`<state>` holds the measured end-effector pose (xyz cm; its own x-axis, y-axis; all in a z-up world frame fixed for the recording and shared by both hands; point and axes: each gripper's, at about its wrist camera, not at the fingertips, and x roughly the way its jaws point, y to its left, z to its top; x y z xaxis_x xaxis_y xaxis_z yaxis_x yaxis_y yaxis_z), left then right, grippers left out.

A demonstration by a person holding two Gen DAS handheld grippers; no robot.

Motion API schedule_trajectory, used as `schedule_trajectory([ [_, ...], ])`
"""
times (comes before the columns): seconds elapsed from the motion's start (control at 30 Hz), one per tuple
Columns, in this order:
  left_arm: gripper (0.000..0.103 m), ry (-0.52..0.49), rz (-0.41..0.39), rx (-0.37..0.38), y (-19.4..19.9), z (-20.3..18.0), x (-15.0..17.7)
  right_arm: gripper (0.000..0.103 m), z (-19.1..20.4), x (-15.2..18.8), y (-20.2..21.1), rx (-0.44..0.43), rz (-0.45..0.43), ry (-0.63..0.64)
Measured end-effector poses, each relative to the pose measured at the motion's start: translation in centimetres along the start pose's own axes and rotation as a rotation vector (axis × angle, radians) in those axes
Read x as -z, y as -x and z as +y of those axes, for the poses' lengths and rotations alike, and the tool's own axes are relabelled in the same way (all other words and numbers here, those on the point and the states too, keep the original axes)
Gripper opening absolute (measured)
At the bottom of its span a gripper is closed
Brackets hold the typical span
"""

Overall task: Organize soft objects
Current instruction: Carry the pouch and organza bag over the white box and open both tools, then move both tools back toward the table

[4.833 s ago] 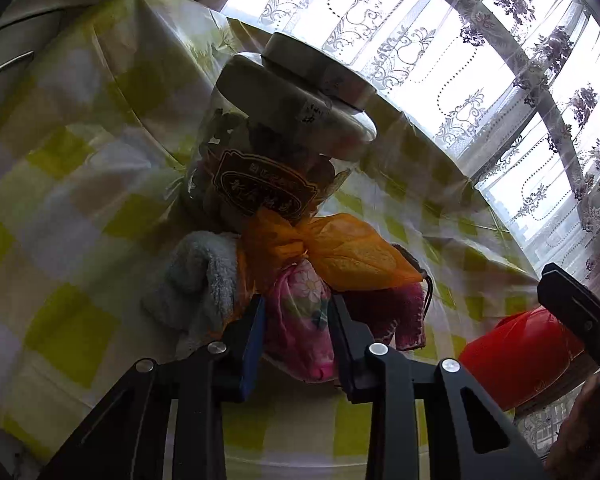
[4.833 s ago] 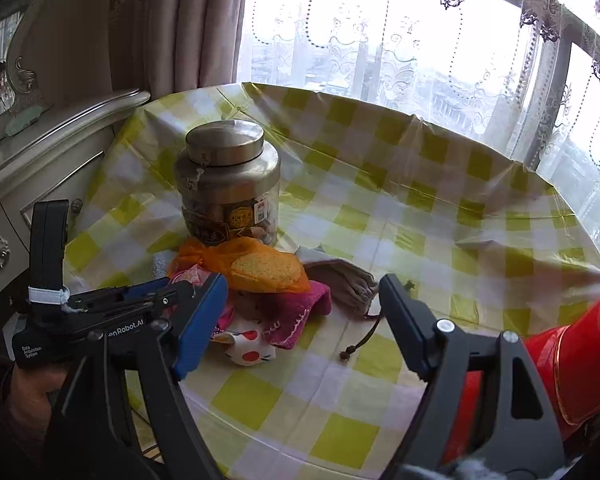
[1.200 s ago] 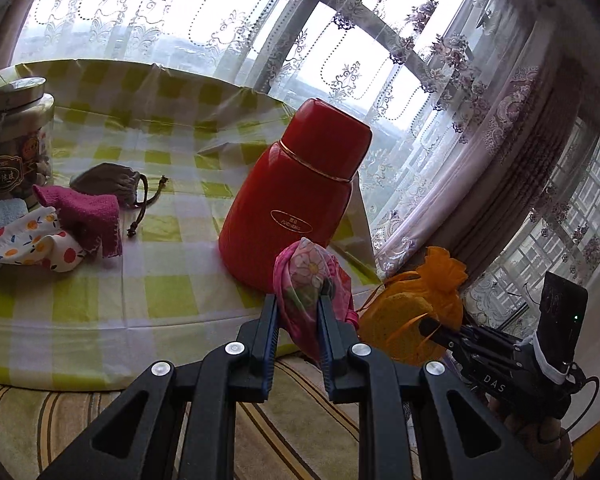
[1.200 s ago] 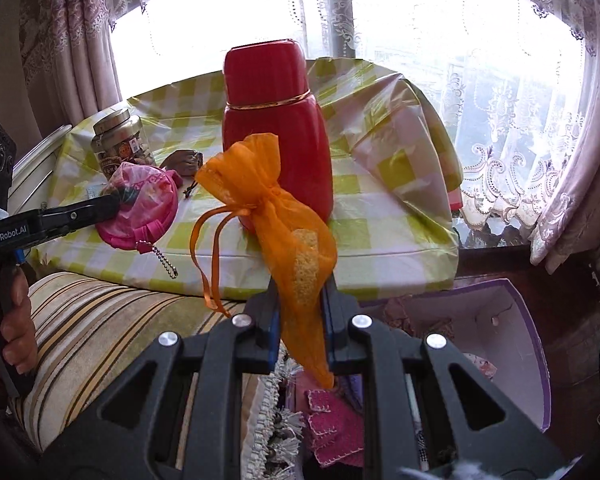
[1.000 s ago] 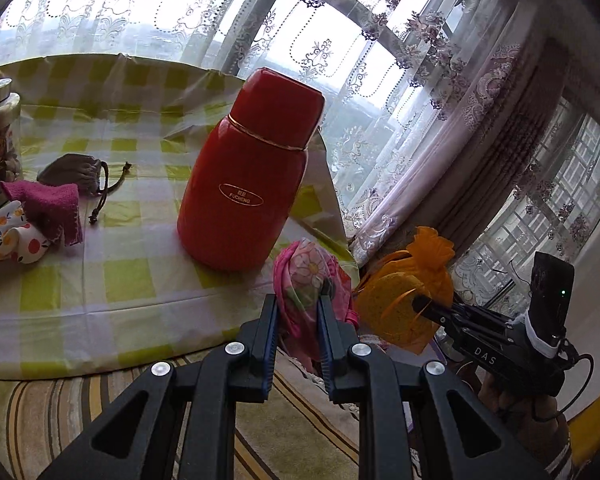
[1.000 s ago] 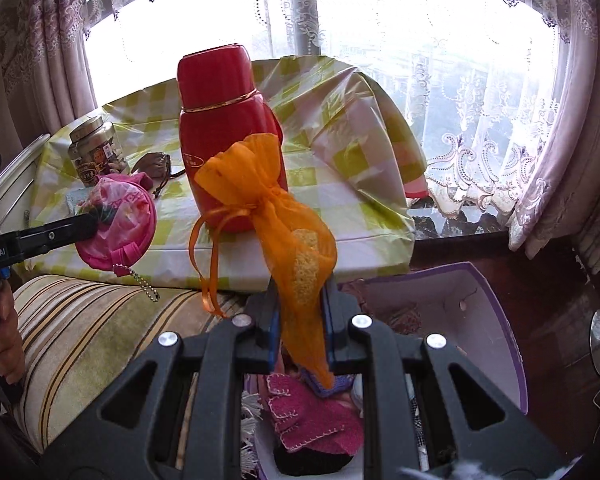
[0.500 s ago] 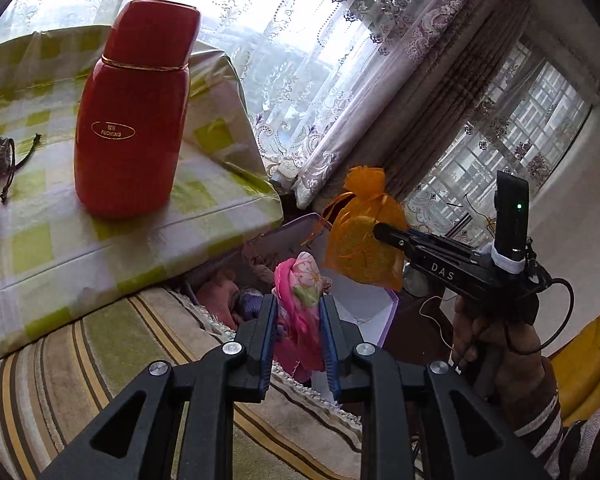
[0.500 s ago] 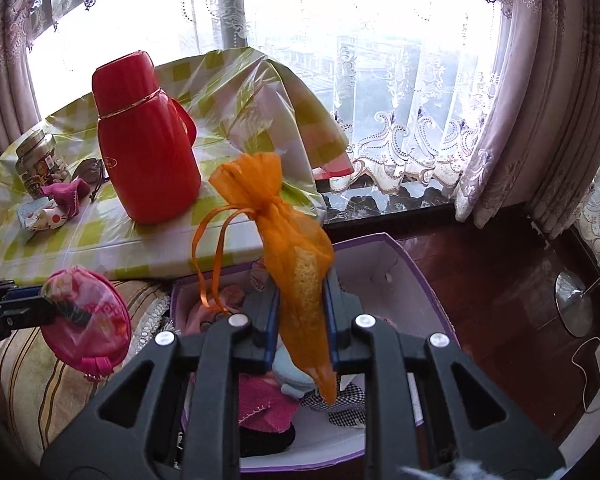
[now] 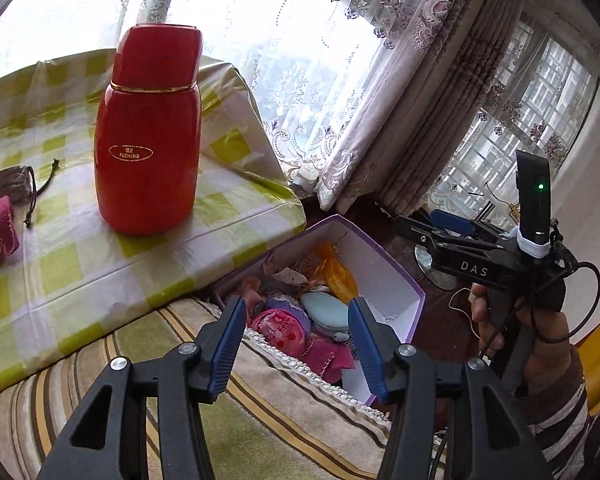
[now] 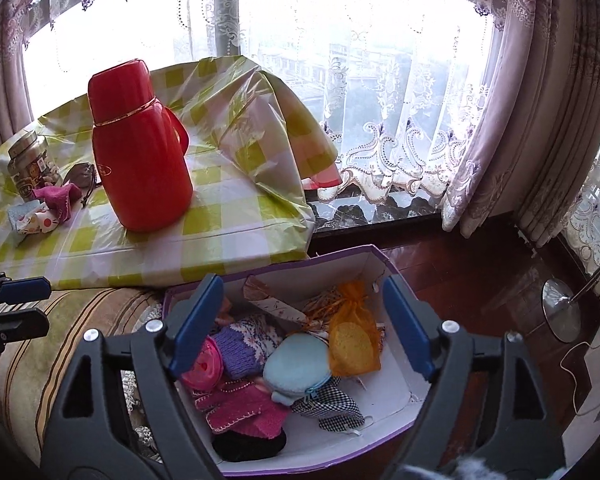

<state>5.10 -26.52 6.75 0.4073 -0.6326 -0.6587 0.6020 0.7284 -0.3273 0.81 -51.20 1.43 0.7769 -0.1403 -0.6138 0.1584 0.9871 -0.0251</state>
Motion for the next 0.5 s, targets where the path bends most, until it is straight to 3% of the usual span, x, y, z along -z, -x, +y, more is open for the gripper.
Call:
schedule_trajectory([
  [0.17, 0.072, -0.084, -0.085, -0.18, 2.0, -0.7, -0.3, 0.088, 1.0, -0.4, 0.6, 0.06, -0.03, 0.037],
  [0.3, 0.083, -0.085, -0.162, -0.255, 3.6, 0.2, -0.5, 0.09, 2.3, -0.9, 1.4, 0.092, -0.066, 0.064],
  [0.5, 0.085, -0.193, -0.29, -0.368, 6.4, 1.3, -0.4, 0.091, 4.6, -1.2, 2.9, 0.088, -0.178, 0.099],
])
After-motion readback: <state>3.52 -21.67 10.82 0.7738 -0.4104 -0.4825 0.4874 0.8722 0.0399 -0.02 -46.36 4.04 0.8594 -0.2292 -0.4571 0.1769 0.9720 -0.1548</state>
